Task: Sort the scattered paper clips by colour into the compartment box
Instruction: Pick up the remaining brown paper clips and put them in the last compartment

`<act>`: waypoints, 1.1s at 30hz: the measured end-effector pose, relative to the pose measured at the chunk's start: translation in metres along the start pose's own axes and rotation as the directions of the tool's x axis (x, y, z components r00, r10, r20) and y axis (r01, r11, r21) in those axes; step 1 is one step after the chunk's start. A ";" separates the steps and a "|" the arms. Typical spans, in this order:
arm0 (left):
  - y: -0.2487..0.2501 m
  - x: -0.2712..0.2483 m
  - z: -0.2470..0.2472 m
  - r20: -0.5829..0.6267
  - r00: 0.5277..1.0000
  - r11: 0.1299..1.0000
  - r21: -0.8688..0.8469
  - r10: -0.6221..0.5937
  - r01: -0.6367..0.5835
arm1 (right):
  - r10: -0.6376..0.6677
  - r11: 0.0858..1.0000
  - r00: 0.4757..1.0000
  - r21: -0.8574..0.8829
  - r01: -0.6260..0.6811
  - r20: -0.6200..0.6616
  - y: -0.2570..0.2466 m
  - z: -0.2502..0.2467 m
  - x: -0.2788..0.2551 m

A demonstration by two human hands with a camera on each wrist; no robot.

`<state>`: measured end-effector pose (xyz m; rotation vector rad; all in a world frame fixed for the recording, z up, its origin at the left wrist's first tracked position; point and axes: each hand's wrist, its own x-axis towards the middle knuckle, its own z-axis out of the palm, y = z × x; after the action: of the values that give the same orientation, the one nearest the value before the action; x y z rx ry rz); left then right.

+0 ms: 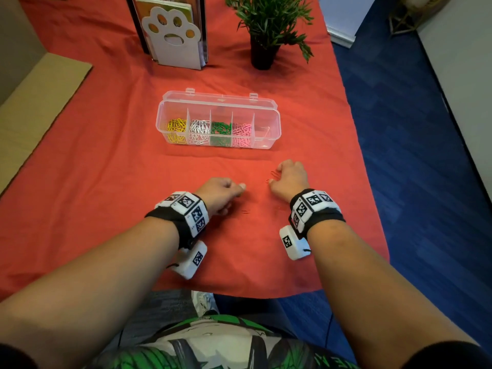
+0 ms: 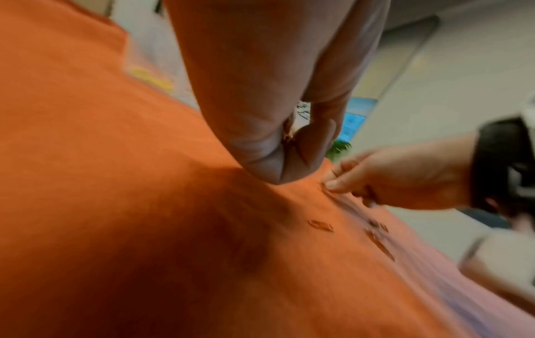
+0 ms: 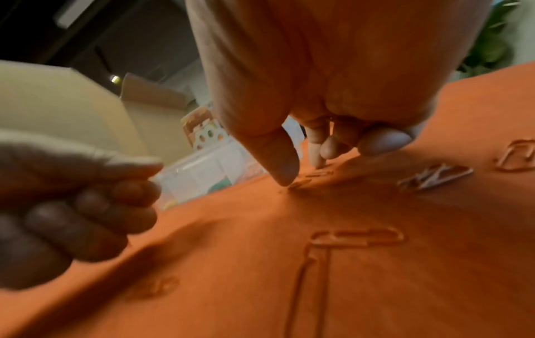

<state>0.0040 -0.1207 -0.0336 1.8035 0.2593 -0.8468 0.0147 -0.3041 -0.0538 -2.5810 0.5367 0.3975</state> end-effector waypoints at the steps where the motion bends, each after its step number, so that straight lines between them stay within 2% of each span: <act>1: -0.003 0.001 0.004 -0.006 0.998 0.992 0.109 0.057 -0.056 | -0.027 0.999 1.000 -0.030 0.026 -0.013 -0.001 0.003 -0.002; 5: -0.007 0.000 0.011 0.003 0.959 0.852 0.459 0.282 -0.252 | -0.147 0.981 0.989 -0.135 0.142 -0.029 -0.005 0.012 -0.009; 8: -0.009 -0.003 0.013 0.085 0.925 0.659 0.678 0.369 -0.325 | -0.184 0.965 0.983 -0.190 0.179 -0.009 -0.007 0.013 -0.011; 10: -0.014 -0.002 0.013 0.133 0.910 0.558 0.751 0.394 -0.352 | -0.187 0.970 0.982 -0.158 0.186 0.010 -0.006 0.009 -0.009; 13: -0.021 -0.001 0.013 0.171 0.898 0.500 0.780 0.406 -0.375 | -0.121 0.986 0.992 0.115 0.122 -0.015 0.000 -0.004 -0.007; 16: -0.021 -0.003 0.013 0.191 0.894 0.478 0.789 0.405 -0.385 | 0.020 0.888 0.999 0.459 -0.032 0.031 0.009 -0.014 -0.009; 18: -0.019 -0.005 0.016 0.174 0.897 0.511 0.771 0.407 -0.381 | 0.089 0.751 0.992 0.648 -0.128 0.092 0.013 -0.017 -0.014; 19: -0.017 -0.006 0.017 0.136 0.908 0.574 0.735 0.397 -0.362 | 0.107 0.667 0.985 0.724 -0.173 0.137 0.015 -0.018 -0.017; 20: -0.014 -0.007 0.018 0.087 0.932 0.677 0.664 0.352 -0.318 | 0.114 0.573 0.976 0.790 -0.216 0.184 0.017 -0.020 -0.020; 21: -0.011 -0.008 0.018 0.047 0.962 0.806 0.535 0.270 -0.253 | 0.116 0.459 0.966 0.850 -0.258 0.231 0.018 -0.023 -0.024; 22: -0.008 -0.010 0.018 0.033 0.987 0.930 0.330 0.160 -0.162 | 0.112 0.327 0.952 0.894 -0.305 0.284 0.020 -0.026 -0.028; 23: -0.006 -0.011 0.018 0.048 0.997 0.995 0.086 0.056 -0.060 | 0.104 0.204 0.936 0.913 -0.352 0.337 0.022 -0.029 -0.032; 24: -0.004 -0.014 0.016 0.090 0.996 0.990 -0.133 -0.024 0.036 | 0.092 0.121 0.919 0.912 -0.392 0.382 0.023 -0.031 -0.037; 25: -0.002 -0.018 0.013 0.154 0.986 0.948 -0.302 -0.057 0.102 | 0.084 0.084 0.907 0.904 -0.420 0.413 0.025 -0.032 -0.041; 26: 0.000 -0.022 0.010 0.224 0.973 0.900 -0.412 -0.053 0.144 | 0.087 0.091 0.899 0.896 -0.435 0.428 0.027 -0.030 -0.045; 27: 0.002 -0.026 0.007 0.286 0.958 0.861 -0.482 -0.021 0.163 | 0.101 0.144 0.898 0.887 -0.438 0.428 0.028 -0.026 -0.047; 28: 0.002 -0.028 0.004 0.322 0.947 0.837 -0.522 0.015 0.164 | 0.126 0.241 0.903 0.870 -0.429 0.411 0.029 -0.021 -0.048; 30: 0.001 -0.031 0.002 0.330 0.943 0.811 -0.561 0.035 0.166 | 0.165 0.577 0.934 0.737 -0.352 0.317 0.032 -0.012 -0.050; 31: 0.001 -0.032 0.002 0.317 0.948 0.812 -0.557 0.015 0.173 | 0.150 0.754 0.954 0.594 -0.280 0.260 0.033 -0.008 -0.050; 32: 0.000 -0.031 0.003 0.289 0.957 0.827 -0.533 -0.023 0.180 | 0.120 0.883 0.970 0.424 -0.203 0.213 0.033 -0.005 -0.051; 33: -0.001 -0.030 0.006 0.237 0.969 0.858 -0.482 -0.069 0.179 | 0.100 0.948 0.978 0.280 -0.150 0.184 0.031 -0.003 -0.054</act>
<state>-0.0207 -0.1187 -0.0154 1.2082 0.4202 -0.9528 -0.0462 -0.3143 -0.0437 -2.2125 0.6492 0.5311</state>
